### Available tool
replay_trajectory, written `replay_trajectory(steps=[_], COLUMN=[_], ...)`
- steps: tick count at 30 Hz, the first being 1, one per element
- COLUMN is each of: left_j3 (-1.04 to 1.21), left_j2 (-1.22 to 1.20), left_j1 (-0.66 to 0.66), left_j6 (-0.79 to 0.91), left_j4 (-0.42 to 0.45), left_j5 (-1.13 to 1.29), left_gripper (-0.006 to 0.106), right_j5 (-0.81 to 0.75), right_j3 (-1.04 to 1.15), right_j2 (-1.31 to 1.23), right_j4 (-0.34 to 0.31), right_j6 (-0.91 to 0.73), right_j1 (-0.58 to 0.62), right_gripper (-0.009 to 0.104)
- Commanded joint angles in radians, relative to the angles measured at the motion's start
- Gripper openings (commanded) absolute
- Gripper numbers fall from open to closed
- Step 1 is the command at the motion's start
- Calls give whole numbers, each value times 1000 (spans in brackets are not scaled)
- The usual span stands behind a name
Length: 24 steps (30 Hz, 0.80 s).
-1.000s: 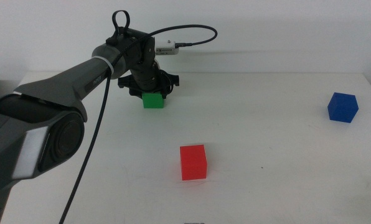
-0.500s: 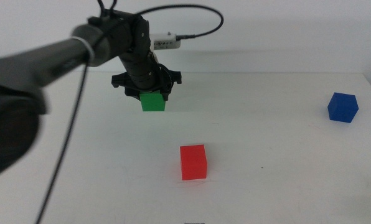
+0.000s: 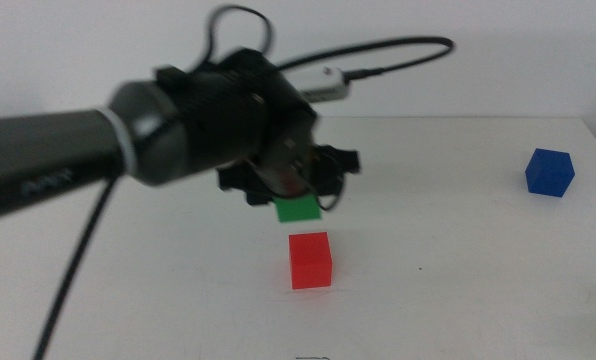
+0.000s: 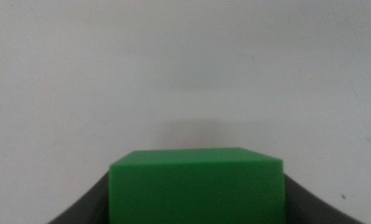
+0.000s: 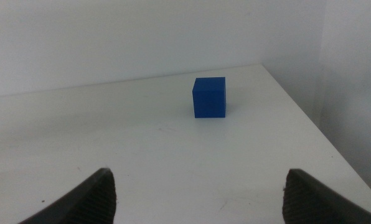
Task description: Stack red cubes first, then green, then blue cubes in a specific spot.
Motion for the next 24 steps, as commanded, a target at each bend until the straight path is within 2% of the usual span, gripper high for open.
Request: replay_trajectory(steps=[1,6,24], left_j3=[-23,-23,-23], left_j2=[-36,-1,50], left_j1=[-42,-80,-87], left_j6=[-93,-163,-185], left_j4=[59,86,85], left_j5=[-21,-9,34], left_gripper=[9,9,9], right_j5=[-77,-77,-77], right_j3=[-18,-18,-18], right_j2=[-22,-22,-22], right_j4=[-12,-12,-12], right_j6=[-13,-13,-13], right_j1=[-6,-6,-6], right_gripper=[71,71,71])
